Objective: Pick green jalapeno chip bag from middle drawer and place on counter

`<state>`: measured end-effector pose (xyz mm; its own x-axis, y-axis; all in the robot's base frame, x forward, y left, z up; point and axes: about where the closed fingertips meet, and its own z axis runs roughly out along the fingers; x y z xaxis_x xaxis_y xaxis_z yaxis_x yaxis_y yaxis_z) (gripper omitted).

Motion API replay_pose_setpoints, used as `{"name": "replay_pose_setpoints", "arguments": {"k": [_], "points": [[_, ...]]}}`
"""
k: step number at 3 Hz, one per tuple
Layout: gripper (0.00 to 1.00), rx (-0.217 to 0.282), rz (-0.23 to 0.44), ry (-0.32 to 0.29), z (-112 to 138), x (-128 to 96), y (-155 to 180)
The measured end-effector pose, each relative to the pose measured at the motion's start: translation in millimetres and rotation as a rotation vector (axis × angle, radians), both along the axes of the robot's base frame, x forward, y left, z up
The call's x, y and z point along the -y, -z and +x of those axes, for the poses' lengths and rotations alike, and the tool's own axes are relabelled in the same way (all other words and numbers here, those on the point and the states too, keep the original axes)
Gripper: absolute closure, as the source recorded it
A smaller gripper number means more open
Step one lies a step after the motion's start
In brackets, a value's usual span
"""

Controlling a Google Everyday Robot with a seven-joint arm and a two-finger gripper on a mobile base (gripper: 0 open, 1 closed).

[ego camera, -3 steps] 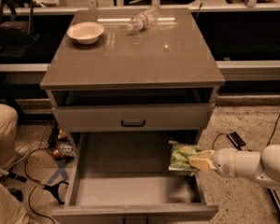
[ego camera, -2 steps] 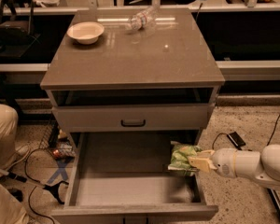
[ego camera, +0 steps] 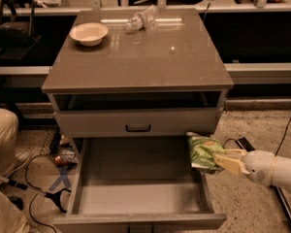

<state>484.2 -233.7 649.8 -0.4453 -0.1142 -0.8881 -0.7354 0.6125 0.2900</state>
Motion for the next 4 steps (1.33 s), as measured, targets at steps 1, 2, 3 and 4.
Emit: {"name": "replay_pose_setpoints", "arguments": {"k": [1,2,3,4], "points": [[1.0,0.165,0.024,0.035,-9.6,33.1,-73.8],[1.0,0.307,-0.006,0.05,-14.4,47.2,-136.9],[1.0,0.307,-0.006,0.05,-14.3,47.2,-136.9],[1.0,0.369,-0.026,0.04,-3.5,49.9,-164.7]]}}
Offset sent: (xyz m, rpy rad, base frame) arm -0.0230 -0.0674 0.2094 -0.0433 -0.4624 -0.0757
